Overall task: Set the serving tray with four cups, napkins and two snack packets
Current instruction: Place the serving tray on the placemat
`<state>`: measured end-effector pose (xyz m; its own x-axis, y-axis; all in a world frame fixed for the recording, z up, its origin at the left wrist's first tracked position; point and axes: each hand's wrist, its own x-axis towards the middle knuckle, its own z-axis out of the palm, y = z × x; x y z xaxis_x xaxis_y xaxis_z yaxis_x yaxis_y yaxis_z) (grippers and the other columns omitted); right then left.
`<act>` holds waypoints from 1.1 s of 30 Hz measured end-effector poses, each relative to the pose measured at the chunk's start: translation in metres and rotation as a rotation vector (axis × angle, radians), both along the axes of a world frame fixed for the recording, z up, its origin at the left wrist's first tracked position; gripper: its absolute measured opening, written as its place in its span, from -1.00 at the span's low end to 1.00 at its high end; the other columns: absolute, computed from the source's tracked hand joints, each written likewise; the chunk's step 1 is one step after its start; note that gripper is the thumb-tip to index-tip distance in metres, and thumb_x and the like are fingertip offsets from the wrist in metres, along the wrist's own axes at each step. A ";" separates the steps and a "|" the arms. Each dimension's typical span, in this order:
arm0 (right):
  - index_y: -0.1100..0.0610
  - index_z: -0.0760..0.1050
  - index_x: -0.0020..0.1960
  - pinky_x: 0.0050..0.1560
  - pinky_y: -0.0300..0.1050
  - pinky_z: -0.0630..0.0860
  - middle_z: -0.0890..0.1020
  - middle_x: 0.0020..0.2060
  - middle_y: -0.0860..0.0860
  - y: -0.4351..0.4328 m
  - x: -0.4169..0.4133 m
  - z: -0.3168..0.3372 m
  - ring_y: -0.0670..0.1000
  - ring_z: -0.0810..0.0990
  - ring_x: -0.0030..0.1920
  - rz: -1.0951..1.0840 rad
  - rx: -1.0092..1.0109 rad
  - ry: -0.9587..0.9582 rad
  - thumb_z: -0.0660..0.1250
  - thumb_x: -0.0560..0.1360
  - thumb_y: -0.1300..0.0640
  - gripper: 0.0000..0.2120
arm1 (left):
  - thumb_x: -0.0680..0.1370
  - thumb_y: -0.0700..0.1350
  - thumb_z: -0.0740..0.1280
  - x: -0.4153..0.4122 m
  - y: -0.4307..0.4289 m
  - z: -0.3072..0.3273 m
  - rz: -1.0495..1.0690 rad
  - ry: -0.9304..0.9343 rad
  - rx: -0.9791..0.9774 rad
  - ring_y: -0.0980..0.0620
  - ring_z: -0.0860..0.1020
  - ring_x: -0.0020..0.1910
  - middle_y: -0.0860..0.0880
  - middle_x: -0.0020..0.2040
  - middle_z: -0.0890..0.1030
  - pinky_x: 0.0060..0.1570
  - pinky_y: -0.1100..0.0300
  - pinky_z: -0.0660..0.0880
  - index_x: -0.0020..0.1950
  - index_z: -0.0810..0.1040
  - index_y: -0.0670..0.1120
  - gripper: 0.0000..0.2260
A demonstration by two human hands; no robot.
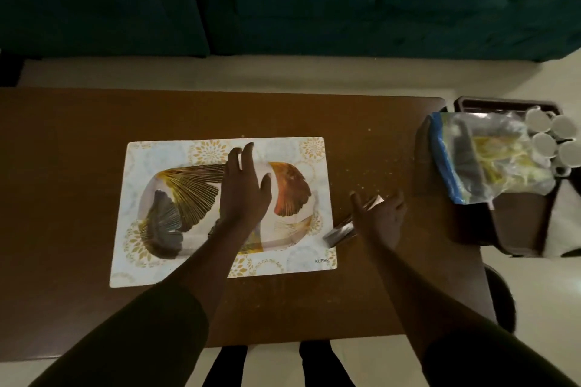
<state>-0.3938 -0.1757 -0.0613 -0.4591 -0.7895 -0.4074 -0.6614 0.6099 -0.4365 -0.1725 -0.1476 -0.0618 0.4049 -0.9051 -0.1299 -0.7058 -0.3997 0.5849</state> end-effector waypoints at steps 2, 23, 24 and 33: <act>0.13 -0.02 0.54 0.33 0.19 0.38 0.30 0.48 0.17 0.001 -0.001 -0.002 0.24 0.38 0.41 -0.070 0.112 -0.116 0.40 0.41 -0.22 -0.07 | 0.55 -0.05 0.31 -0.020 -0.006 0.003 -0.042 0.005 -0.003 -0.21 0.33 0.42 -0.19 0.49 0.23 0.25 -0.13 0.47 0.51 0.18 -0.08 -0.42; 0.06 0.14 0.41 -0.07 0.11 0.65 0.63 0.05 0.11 -0.029 -0.005 -0.008 0.18 0.67 -0.08 0.781 0.048 -0.063 0.29 0.45 0.22 -0.42 | 0.52 -0.11 0.36 -0.095 -0.012 0.008 -0.005 -0.076 0.166 -0.28 0.42 0.33 -0.22 0.46 0.27 0.14 -0.17 0.53 0.50 0.19 -0.13 -0.40; 0.07 0.14 0.41 -0.08 0.10 0.65 0.63 0.03 0.11 -0.028 -0.005 -0.009 0.17 0.68 -0.09 0.796 0.044 -0.059 0.29 0.45 0.22 -0.41 | 0.52 -0.11 0.36 -0.094 -0.012 0.006 -0.004 -0.080 0.168 -0.28 0.43 0.32 -0.22 0.45 0.28 0.13 -0.17 0.54 0.50 0.20 -0.14 -0.40; 0.06 0.07 0.51 0.12 0.16 0.58 0.54 0.31 0.12 -0.040 -0.013 0.002 0.19 0.62 0.18 0.775 0.020 -0.028 0.12 0.49 -0.37 -0.24 | 0.54 -0.12 0.34 -0.100 -0.013 0.002 0.008 -0.011 0.121 -0.29 0.42 0.32 -0.24 0.43 0.29 0.15 -0.20 0.51 0.48 0.22 -0.14 -0.45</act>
